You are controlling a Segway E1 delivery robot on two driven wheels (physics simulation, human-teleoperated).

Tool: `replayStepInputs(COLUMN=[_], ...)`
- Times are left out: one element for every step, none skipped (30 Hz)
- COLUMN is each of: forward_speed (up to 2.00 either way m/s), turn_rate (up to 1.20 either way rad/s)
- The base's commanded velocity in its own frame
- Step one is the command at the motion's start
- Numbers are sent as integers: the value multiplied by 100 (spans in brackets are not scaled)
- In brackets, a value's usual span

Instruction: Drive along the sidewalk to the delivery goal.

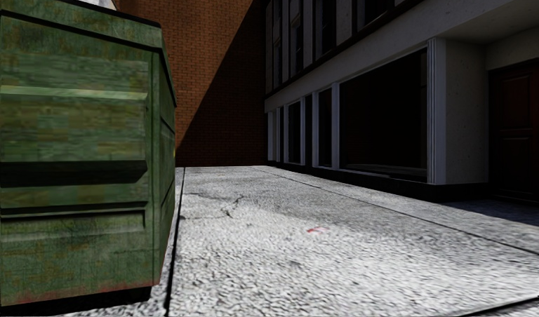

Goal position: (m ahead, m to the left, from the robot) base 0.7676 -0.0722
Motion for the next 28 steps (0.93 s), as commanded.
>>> replayStepInputs(forward_speed=[0, 0, 0, 0, 0, 0, 0, 0, 0, 0, 0, 0, 0, 0, 0, 0, 0, 0, 0, 0, 0, 0, 0, 0, 0, 0, 0, 0], turn_rate=[0, 0, 0, 0, 0, 0, 0, 0, 0, 0, 0, 0, 0, 0, 0, 0, 0, 0, 0, 0, 0, 0, 0, 0, 0, 0, 0, 0])
